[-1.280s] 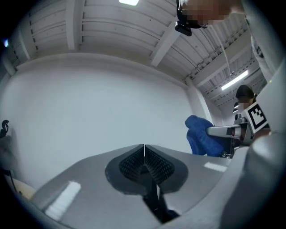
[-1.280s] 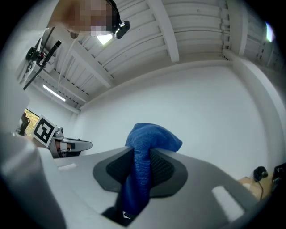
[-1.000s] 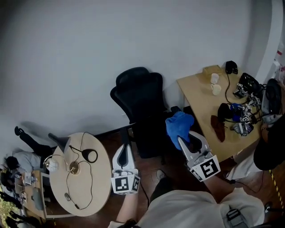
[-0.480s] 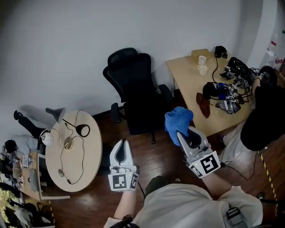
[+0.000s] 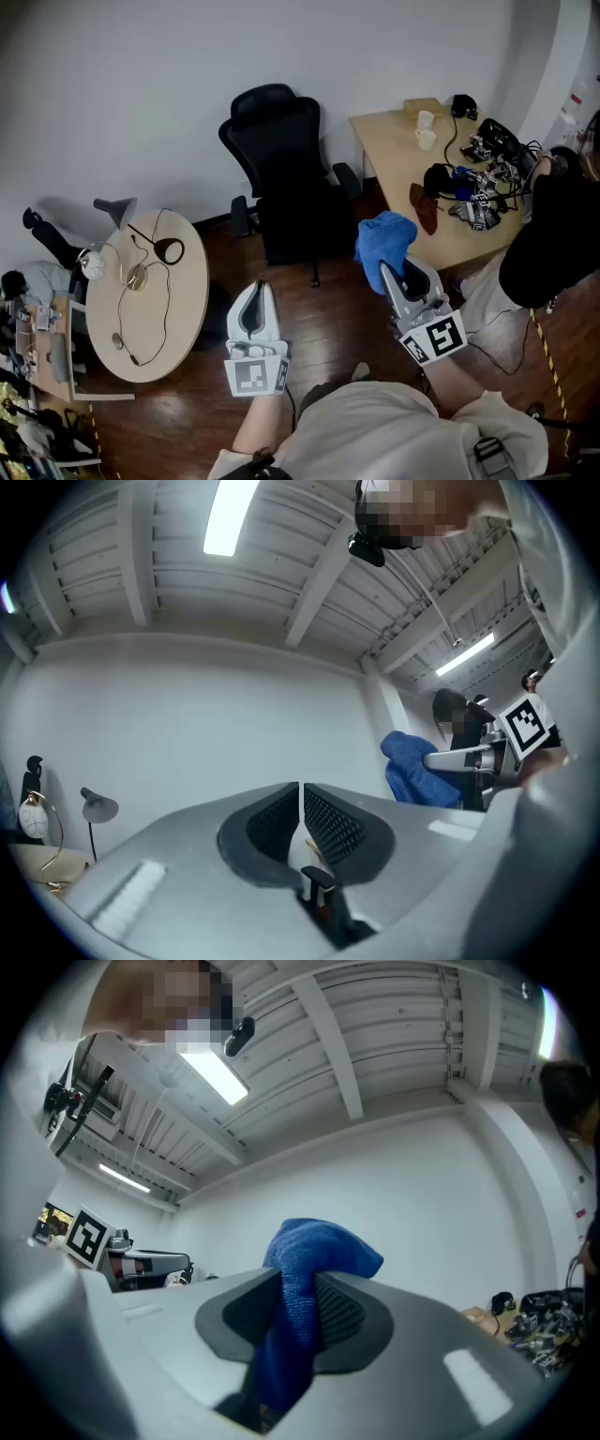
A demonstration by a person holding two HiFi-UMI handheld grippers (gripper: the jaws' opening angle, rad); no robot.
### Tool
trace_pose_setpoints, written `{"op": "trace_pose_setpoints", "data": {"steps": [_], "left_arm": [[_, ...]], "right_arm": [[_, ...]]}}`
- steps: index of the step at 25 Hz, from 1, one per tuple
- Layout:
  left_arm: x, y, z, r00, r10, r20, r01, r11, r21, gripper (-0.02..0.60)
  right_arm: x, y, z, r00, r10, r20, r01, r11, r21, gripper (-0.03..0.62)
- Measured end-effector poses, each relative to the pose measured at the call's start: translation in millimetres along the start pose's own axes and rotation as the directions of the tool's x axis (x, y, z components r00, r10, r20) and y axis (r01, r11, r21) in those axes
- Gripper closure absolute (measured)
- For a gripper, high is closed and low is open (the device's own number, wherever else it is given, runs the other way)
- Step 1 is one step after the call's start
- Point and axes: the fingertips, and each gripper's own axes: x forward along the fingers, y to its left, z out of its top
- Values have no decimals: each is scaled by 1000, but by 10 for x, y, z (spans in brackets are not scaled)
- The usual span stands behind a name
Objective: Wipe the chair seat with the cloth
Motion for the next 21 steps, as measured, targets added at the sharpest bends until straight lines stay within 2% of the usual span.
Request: {"op": "trace_pose_setpoints", "data": {"steps": [3,7,21], "left_arm": [[-138,33,-62,999,14,38,-13,999,-36,578],[-277,104,-59,998,37,55,-35,999,-31,578],[-437,-138,-38,999,2,45,2,996,-85,578]], "right_arm": [[-31,106,-83,1000,2,-10,-1,1000,12,499],[-76,215,-155,999,18,-29,-18,1000,14,499],[-322,346,55,999,31,-22,-32,999,-11,499]]}}
